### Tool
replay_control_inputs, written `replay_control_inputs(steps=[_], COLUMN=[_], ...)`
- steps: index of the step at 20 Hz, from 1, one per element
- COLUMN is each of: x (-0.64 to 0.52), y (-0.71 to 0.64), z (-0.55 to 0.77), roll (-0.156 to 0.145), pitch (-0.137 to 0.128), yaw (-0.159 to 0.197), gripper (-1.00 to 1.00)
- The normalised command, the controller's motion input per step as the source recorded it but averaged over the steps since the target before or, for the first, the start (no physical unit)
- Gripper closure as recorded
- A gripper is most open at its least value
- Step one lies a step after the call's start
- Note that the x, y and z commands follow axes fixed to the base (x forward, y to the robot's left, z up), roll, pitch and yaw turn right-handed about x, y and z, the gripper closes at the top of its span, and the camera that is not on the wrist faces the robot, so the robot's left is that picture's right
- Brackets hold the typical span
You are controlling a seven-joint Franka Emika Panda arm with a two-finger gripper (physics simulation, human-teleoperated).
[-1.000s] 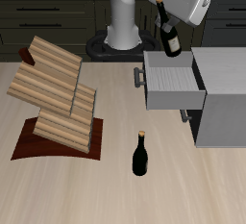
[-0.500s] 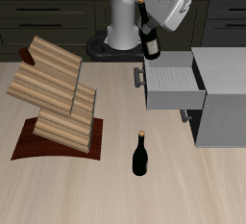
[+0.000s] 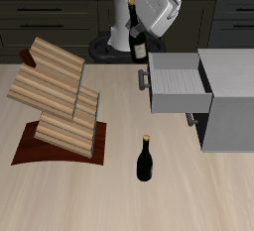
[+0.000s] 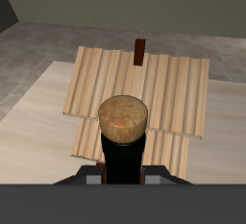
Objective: Place the wine bottle from the drawer onto the top layer of the wine rack and close the drawer
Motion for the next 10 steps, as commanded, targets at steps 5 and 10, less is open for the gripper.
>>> replay_control_inputs(steps=[5,10], x=[0.08,0.09], y=[-0.14,-0.13], z=[-0.14,-0.11], roll=[-0.026,-0.025], pitch=[0.032,0.034], yaw=[-0.039,-0.043], gripper=[1.00,1.00])
